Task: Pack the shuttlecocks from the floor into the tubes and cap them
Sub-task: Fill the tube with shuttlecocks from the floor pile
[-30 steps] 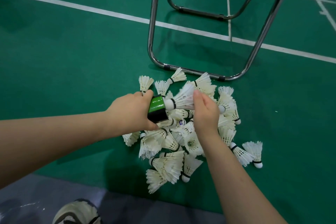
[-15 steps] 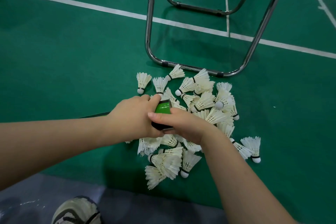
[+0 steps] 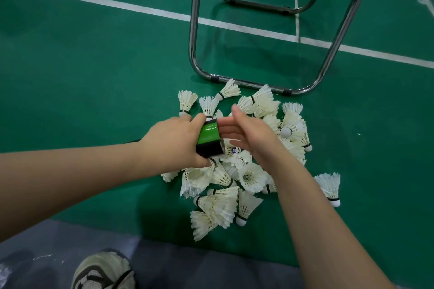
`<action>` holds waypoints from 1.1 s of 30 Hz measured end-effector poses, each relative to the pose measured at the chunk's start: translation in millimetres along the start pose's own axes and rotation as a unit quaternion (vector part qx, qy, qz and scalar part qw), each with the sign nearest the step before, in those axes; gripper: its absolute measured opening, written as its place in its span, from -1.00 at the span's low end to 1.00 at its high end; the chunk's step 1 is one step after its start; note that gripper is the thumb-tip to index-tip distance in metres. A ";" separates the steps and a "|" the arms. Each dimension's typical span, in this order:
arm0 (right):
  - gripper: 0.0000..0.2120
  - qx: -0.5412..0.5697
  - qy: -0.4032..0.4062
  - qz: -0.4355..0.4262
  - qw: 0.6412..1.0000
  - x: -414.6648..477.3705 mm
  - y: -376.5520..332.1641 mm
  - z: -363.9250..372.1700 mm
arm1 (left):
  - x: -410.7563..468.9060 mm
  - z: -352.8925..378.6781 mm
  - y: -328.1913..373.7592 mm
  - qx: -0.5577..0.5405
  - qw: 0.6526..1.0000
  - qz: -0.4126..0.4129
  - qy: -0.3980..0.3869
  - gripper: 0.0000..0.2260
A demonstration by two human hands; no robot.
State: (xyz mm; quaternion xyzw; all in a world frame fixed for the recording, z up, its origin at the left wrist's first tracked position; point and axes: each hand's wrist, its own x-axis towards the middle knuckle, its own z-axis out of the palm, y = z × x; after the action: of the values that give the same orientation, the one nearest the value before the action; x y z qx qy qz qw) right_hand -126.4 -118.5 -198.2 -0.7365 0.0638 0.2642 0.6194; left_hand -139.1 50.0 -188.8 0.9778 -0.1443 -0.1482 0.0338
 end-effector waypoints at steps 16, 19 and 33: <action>-0.71 -0.269 0.141 0.073 0.950 32.3 82.2 -12.0 | 9.0 3.5 -3.4 0.005 1.000 -0.011 -0.003 -0.33; -0.57 -0.431 0.136 -0.015 0.892 32.8 99.6 -5.8 | 10.3 4.0 -4.6 0.004 1.000 -0.013 -0.006 -0.31; -0.39 -0.545 0.164 0.039 0.821 41.8 115.6 -10.4 | 19.2 9.8 -10.0 0.006 0.999 -0.027 -0.024 -0.32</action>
State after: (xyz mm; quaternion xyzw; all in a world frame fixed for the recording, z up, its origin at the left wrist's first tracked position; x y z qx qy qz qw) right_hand -136.3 -144.6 -318.4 -0.9833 0.0389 0.1553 0.0865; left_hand -121.7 53.8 -204.6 0.9776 -0.1199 -0.1719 0.0204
